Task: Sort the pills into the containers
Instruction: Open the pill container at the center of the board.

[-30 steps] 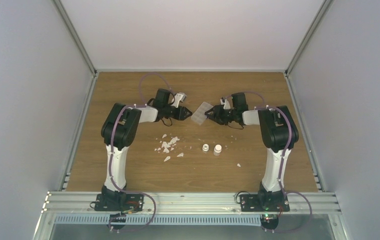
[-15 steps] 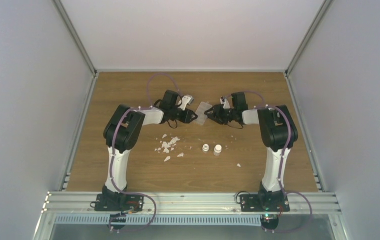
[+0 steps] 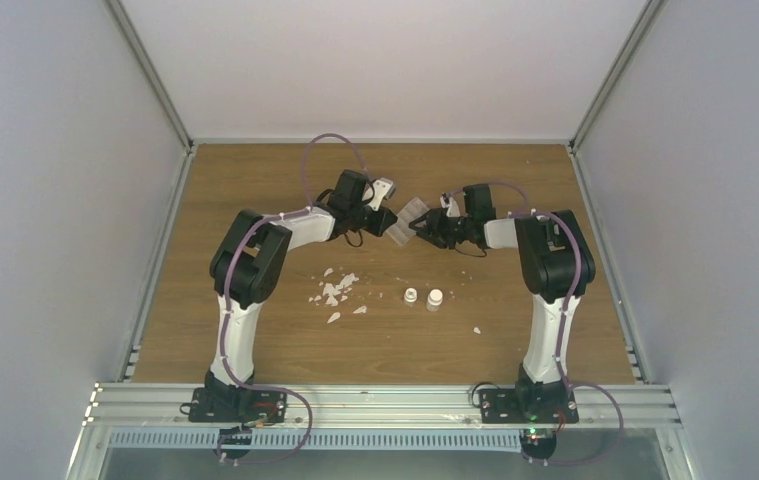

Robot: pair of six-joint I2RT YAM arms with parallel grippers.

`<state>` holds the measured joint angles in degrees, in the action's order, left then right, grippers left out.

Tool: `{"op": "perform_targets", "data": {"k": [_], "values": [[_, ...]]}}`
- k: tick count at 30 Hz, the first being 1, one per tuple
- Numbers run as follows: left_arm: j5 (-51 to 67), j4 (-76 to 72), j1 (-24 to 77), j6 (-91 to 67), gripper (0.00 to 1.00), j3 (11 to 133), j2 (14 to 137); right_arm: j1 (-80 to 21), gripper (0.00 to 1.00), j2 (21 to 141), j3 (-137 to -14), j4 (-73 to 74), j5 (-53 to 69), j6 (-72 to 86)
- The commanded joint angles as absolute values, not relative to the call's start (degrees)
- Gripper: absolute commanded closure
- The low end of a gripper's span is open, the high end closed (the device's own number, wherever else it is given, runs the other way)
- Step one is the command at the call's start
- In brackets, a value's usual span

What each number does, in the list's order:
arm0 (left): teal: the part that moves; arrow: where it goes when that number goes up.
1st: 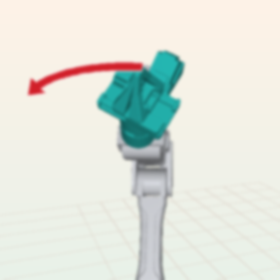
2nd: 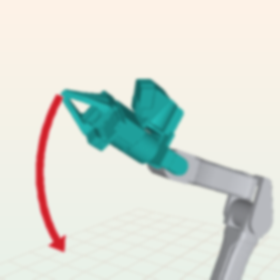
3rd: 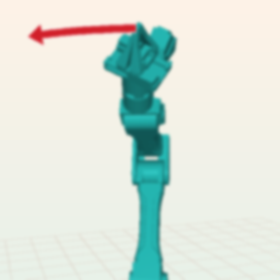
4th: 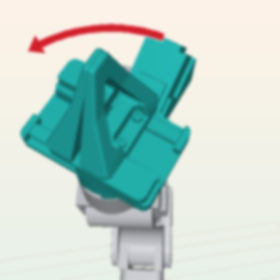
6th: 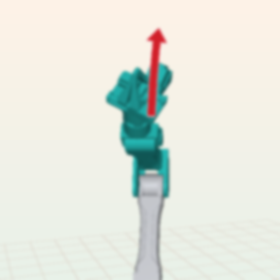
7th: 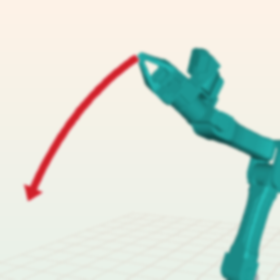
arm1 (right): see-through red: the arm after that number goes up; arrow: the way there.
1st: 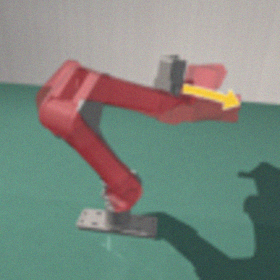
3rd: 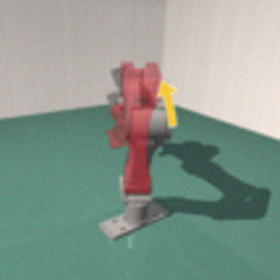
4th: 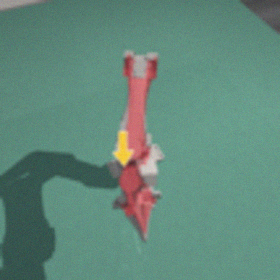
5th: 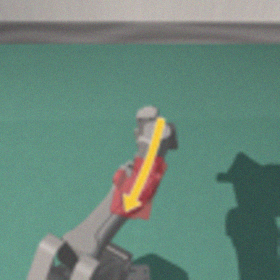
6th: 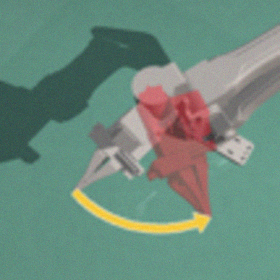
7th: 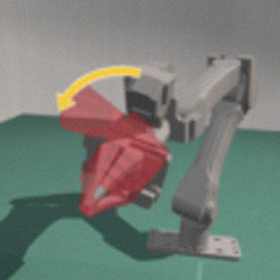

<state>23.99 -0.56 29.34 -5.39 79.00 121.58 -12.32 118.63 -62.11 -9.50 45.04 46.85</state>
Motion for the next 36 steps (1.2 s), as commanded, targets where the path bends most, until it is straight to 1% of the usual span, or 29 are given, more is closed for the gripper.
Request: {"op": "perform_targets", "data": {"k": [1, 5, 11, 14, 19, 29, 30, 32, 33, 34, 36], "values": [[22.01, 1.47, 30.29, -4.55, 0.77, 78.91, 124.18, -13.24, 0.01, 122.12, -60.82, -4.48, 41.48, 45.77], [22.45, 1.29, 29.61, -4.72, 0.82, 79.05, 125.86, -13.36, 0.0, 121.87, -60.91, -4.39, 41.34, 45.78], [22.52, 1.1, 28.04, -5.16, 0.85, 78.89, 128.41, -13.27, 0.0, 121.77, -60.91, -4.15, 40.93, 45.73], [22.17, 0.93, 27.17, -5.59, 0.89, 78.39, 128.89, -13.32, 0.0, 121.69, -61.16, -3.73, 40.67, 45.75], [22.29, 0.18, 25.72, -6.45, 1.0, 77.11, 129.83, -13.44, 0.0, 121.39, -61.5, -2.85, 39.59, 45.56], [21.51, 0.18, 24.93, -6.64, 1.0, 76.45, 130.2, -13.45, 0.01, 121.56, -61.72, -2.22, 38.69, 45.59], [21.21, -1.9, 24.77, -7.06, 0.99, 75.42, 129.21, -13.45, 0.0, 121.55, -61.7, -2.2, 38.75, 45.51], [20.72, -5.68, 24.3, -8.09, 0.82, 72.3, 125.92, -13.42, 0.0, 121.52, -61.57, -2.33, 38.7, 45.39], [20.56, -7.71, 24.12, -8.39, 0.77, 70.25, 123.83, -13.44, 0.0, 121.48, -61.5, -2.33, 38.8, 45.39], [20.21, -10.03, 24.02, -8.5, 0.67, 68.21, 121.45, -13.44, 0.0, 121.4, -61.38, -2.37, 38.9, 45.33], [20.2, -13.9, 24.06, -8.69, 0.38, 64.54, 117.16, -13.39, 0.0, 121.15, -61.06, -2.5, 38.93, 45.17]]}}
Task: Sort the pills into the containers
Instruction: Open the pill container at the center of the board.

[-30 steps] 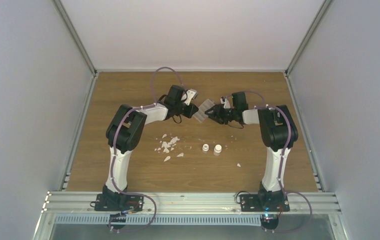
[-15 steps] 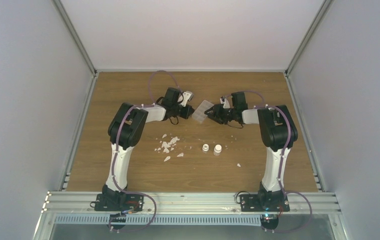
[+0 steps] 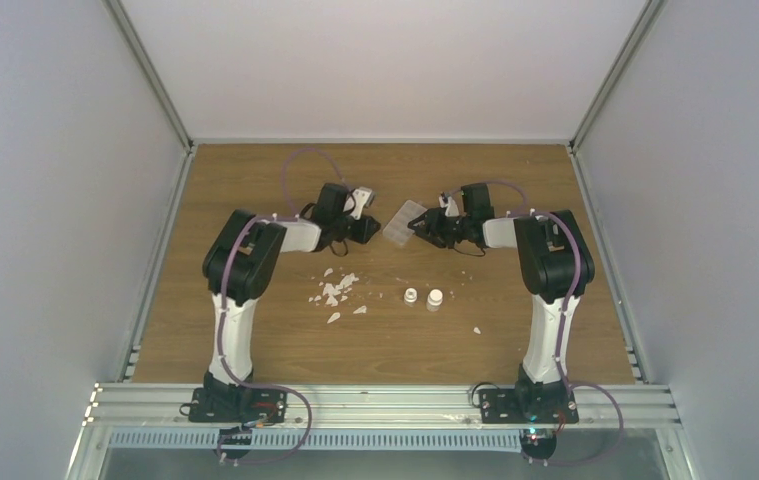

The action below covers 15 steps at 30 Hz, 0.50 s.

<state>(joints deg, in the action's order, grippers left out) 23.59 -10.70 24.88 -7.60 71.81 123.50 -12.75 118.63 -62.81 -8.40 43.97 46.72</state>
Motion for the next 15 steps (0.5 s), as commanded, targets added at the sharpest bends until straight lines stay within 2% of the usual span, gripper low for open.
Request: {"op": "perform_targets", "data": {"k": [1, 4, 5, 9, 15], "values": [[20.17, -15.62, 24.16, -8.84, 0.27, 62.86, 115.29, -13.44, 0.0, 120.95, -60.88, -2.54, 38.86, 44.99], [20.55, -18.67, 24.57, -8.52, 0.05, 59.3, 111.36, -13.4, 0.0, 120.19, -60.27, -2.55, 38.44, 44.63], [20.81, -19.03, 24.71, -8.14, 0.02, 58.77, 110.75, -13.34, 0.0, 119.93, -60.07, -2.55, 38.41, 44.53], [20.03, -20.37, 27.55, -5.97, 0.01, 56.57, 108.32, -13.08, 0.01, 119.15, -58.93, -2.68, 38.38, 44.16], [3.94, -21.59, 37.83, 5.0, 0.01, 54.94, 106.1, -11.6, 0.0, 117.53, -56.31, -3.74, 38.37, 44.31]]}}
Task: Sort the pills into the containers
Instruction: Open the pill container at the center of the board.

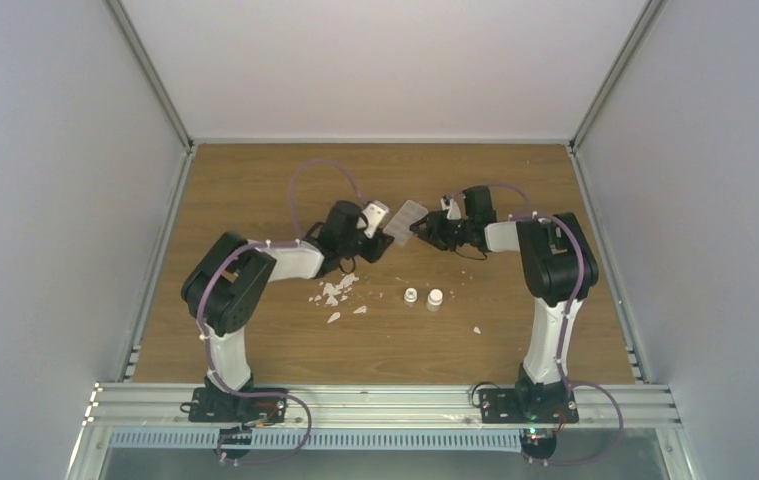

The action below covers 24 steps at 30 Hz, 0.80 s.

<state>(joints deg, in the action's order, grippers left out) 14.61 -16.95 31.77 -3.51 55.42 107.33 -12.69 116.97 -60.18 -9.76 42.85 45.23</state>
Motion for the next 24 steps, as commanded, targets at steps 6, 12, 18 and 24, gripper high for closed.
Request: {"op": "perform_targets", "data": {"k": [6, 12, 18, 24], "values": [[-3.5, -19.97, 43.14, 11.31, 0.01, 59.82, 110.23, -9.97, 0.0, 115.31, -53.53, -4.82, 38.53, 44.44], [-9.46, -15.26, 45.32, 13.44, 0.01, 66.57, 117.05, -8.6, 0.0, 114.5, -51.84, -5.67, 39.45, 44.12], [-11.0, -13.34, 45.6, 13.87, 0.01, 69.5, 119.69, -8.18, 0.0, 114.54, -51.41, -6.37, 40.4, 44.19], [-15.2, -14.72, 45.79, 14.55, 0.01, 69.71, 121.11, -8.02, 0.0, 114.7, -51.25, -6.74, 40.69, 44.17]]}}
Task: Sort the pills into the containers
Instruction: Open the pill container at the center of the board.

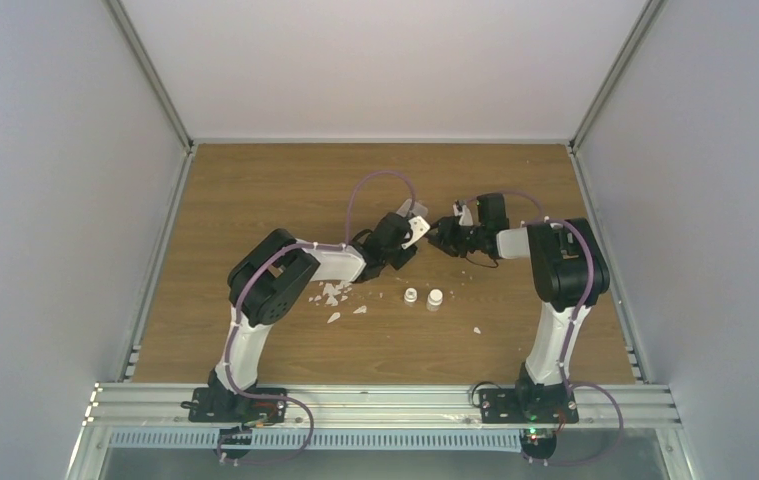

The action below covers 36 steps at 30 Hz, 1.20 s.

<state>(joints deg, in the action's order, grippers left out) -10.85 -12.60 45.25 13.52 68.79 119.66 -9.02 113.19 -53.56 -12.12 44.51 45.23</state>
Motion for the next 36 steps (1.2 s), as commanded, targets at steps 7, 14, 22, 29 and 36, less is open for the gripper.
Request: {"op": "perform_targets", "data": {"k": [7, 14, 22, 29, 36], "values": [[-16.68, -17.17, 45.96, 15.42, 0.01, 68.81, 121.32, -8.04, 0.01, 115.01, -51.26, -7.03, 40.87, 44.31], [-19.08, -23.42, 46.46, 17.69, 0.01, 64.61, 118.58, -8.05, 0.0, 115.81, -51.56, -7.35, 41.28, 44.3], [-20.36, -23.42, 46.71, 19.45, 0.01, 66.18, 120.56, -8.07, 0.0, 115.94, -51.64, -7.47, 41.78, 44.27], [-20.42, -21.97, 46.76, 19.86, 0.09, 68.2, 122.15, -8.11, 0.0, 116.28, -51.6, -7.65, 42.23, 44.15], [-19.42, -20.75, 46.67, 20.12, 0.11, 68.98, 123.46, -8.08, 0.01, 116.38, -51.6, -7.73, 42.36, 44.03]]}}
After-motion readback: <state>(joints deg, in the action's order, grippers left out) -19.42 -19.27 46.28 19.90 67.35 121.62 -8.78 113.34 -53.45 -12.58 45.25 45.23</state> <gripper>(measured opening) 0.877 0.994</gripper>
